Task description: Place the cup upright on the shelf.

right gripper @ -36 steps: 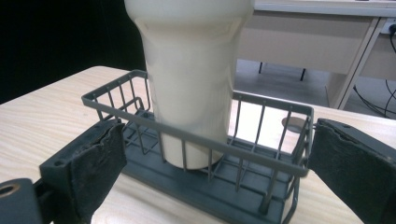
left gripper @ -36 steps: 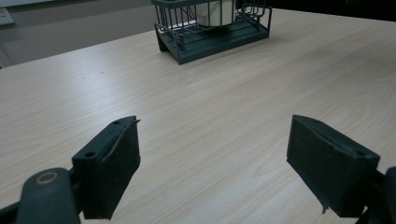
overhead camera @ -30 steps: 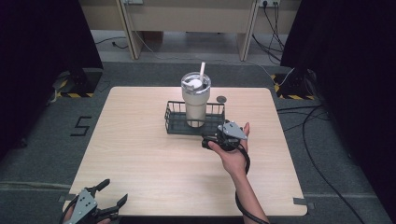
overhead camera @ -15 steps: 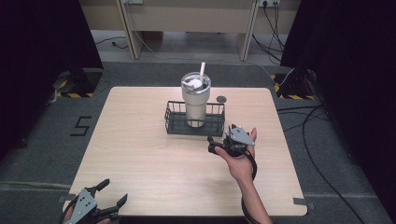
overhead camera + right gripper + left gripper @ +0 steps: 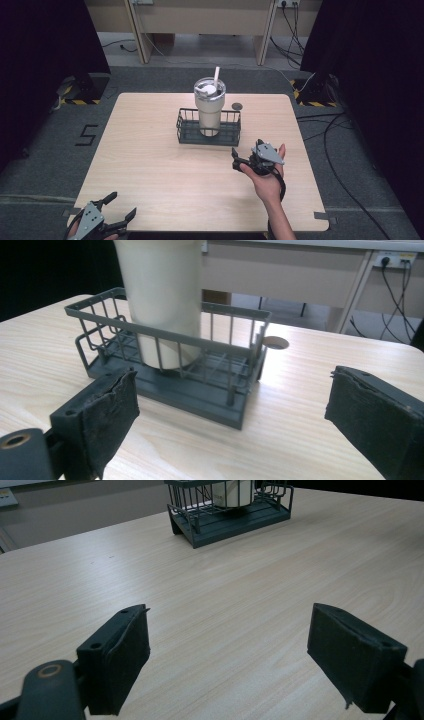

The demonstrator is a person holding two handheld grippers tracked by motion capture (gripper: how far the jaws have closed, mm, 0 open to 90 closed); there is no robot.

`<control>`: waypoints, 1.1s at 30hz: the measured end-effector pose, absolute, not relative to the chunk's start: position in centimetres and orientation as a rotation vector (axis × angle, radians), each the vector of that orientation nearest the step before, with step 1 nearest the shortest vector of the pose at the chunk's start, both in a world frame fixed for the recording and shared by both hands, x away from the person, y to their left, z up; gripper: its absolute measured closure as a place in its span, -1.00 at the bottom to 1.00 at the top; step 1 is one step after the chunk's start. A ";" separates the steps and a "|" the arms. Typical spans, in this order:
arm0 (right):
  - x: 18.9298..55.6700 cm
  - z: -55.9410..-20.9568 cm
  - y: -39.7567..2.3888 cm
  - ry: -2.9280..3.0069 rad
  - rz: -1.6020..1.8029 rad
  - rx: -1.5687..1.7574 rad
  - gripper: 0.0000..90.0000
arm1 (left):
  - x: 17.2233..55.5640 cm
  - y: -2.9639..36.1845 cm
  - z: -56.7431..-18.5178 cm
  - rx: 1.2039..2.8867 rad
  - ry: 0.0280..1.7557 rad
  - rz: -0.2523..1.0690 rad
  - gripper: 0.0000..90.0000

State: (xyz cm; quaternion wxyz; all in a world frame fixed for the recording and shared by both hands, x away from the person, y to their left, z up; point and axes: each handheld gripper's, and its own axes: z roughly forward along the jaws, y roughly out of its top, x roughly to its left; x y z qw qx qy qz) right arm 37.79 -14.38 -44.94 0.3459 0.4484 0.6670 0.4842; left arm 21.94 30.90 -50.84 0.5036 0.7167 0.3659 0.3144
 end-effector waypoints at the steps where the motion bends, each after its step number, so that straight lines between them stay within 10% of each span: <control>1: 37.6 -45.0 -14.7 1.726 1.258 1.167 -0.85 | 21.9 30.9 -50.8 1.730 0.884 0.759 -0.64; 33: 32.3 -47.7 -21.0 1.668 1.174 1.295 -0.81 | 21.9 30.8 -50.8 1.729 0.882 0.760 -0.64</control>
